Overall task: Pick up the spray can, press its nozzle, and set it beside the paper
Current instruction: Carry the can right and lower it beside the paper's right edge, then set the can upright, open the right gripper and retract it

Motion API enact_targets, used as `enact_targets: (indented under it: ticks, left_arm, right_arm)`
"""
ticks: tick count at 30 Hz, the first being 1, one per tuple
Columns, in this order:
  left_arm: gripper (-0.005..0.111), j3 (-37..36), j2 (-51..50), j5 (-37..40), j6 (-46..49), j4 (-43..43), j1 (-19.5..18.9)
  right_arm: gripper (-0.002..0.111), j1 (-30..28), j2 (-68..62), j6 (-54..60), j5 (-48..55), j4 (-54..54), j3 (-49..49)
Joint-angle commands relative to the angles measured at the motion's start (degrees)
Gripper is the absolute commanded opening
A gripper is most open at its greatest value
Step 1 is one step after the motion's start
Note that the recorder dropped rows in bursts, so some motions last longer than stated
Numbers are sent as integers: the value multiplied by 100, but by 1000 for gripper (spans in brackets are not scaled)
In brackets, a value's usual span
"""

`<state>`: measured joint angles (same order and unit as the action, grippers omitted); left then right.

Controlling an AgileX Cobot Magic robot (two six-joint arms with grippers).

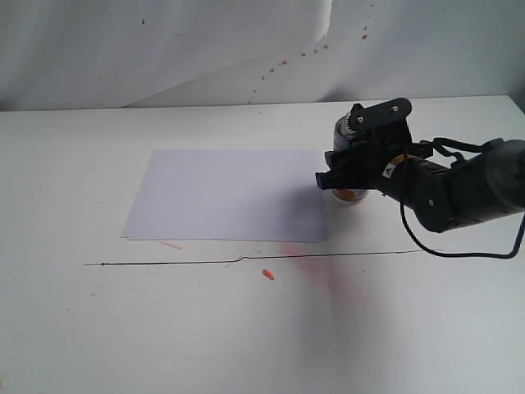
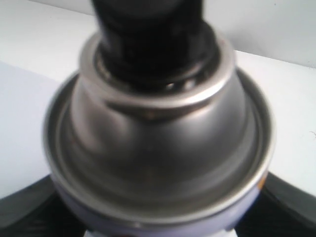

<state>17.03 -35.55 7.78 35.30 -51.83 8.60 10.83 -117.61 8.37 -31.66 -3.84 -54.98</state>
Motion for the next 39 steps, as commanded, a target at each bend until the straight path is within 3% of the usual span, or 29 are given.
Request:
enact_targets:
  ticks: [1,16,21,27,29,32,39]
  left_arm:
    - [0,-18,49,6,-61,-31,-6]
    - [0,-18,49,6,-61,-31,-6]
    - [0,-18,49,6,-61,-31,-6]
    - [0,-18,49,6,-61,-31,-6]
    - [0,-18,49,6,-61,-31,-6]
    - [0,-18,49,6,-61,-31,-6]
    - [0,-18,49,6,-61,-31,-6]
  right_arm:
    - [0,-30,-63,59,-503,-118,-47]
    - [3,-30,-77,-124,-494,-165,-47]
    - [29,-30,-77,-205,-307,-127,-47]
    - [74,-7,-77,-281,-189,-172,-47]
    - [84,-10,-77,-281,-189,-217,-47]
    - [90,-10,-77,-281,-33,-217,-47]
    - [90,6,107,-240,352,-217,-47]
